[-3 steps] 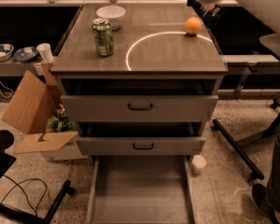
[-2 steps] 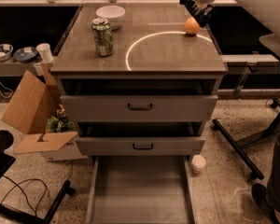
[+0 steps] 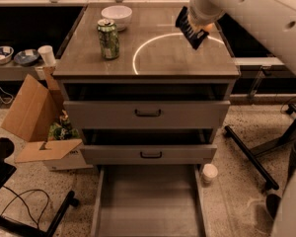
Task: Pick rxbar blueberry from bottom drawer and place on counter
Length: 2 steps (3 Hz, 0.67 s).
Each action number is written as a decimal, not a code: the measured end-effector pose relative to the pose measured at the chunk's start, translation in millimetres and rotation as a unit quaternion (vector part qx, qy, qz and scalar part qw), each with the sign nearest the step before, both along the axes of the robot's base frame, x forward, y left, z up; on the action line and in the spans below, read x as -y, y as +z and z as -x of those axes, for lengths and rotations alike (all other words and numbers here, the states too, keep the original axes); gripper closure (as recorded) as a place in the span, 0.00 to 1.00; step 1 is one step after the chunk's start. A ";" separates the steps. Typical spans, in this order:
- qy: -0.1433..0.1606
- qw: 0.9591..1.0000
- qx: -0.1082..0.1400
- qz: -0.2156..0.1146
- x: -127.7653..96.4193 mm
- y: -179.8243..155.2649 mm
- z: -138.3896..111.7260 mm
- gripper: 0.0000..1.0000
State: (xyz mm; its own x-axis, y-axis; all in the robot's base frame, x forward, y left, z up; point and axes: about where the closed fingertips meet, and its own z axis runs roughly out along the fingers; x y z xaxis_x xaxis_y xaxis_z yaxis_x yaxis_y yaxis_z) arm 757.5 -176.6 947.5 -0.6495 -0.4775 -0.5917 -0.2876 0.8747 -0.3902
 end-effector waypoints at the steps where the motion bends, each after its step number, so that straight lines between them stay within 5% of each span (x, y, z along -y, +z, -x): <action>1: 0.001 1.000 -0.006 -0.003 -2.7 -7.8 -1.9 0.82; 2: 0.001 1.000 -0.005 -0.002 -2.4 -6.3 -1.3 0.51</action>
Offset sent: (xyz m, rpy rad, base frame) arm 0.0016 0.0026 -0.0072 0.0049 0.0113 0.0022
